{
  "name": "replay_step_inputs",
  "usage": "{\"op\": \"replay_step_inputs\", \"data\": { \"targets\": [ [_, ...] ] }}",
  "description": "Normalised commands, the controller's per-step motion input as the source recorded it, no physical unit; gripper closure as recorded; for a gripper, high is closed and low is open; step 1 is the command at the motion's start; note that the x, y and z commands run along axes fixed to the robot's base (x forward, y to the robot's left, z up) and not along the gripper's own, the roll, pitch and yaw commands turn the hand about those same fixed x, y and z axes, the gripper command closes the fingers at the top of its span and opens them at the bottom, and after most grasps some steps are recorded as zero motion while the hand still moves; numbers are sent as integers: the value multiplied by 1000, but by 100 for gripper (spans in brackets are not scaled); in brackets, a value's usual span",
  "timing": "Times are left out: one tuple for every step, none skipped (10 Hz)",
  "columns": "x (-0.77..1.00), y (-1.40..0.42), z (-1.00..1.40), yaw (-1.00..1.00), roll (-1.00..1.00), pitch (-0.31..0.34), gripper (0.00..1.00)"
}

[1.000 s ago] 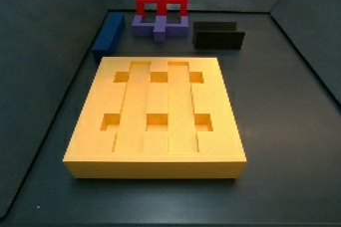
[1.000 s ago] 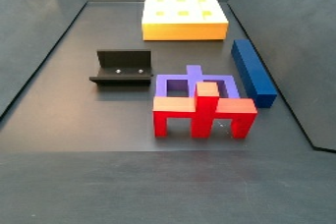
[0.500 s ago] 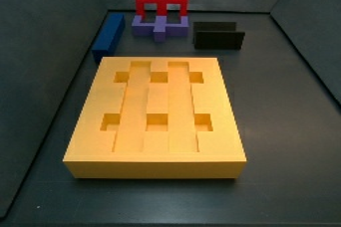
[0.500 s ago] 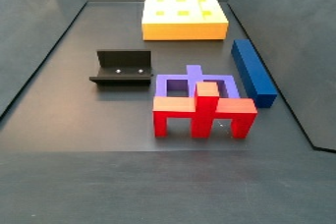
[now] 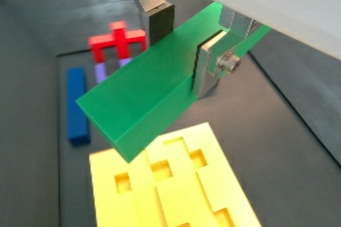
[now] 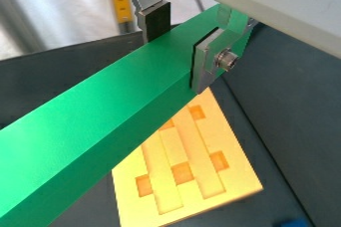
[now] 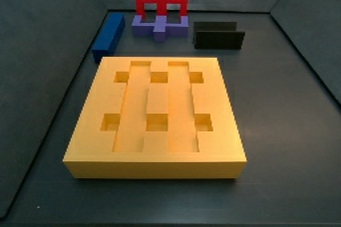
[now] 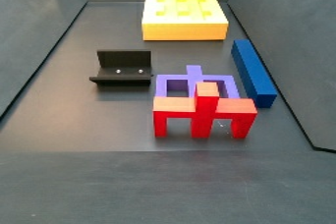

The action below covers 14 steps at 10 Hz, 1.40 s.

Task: Pick up the green object. Move up. Move to above the board. Insert the green object.
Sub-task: Move to above the board.

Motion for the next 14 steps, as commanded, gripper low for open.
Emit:
{"op": "replay_step_inputs", "data": {
  "targets": [
    [46,-98,39,1000,28,70,100],
    [48,-66,31,1000,31,76,100],
    [51,-43,25,1000,34,84,100],
    [50,-38,22,1000,37,92,100],
    [52,-30,21,1000,40,100,100],
    [52,-30,20,1000,44,111,100],
    [55,-28,21,1000,50,126,100],
    [58,-29,22,1000,59,146,100],
    [61,-29,21,1000,64,157,100],
    [69,-32,21,1000,82,198,100],
    [72,-32,23,1000,93,222,100],
    [81,-36,28,851,108,252,100],
    [88,-37,30,605,105,233,100],
    [90,-35,25,367,102,200,100]
  ]
}}
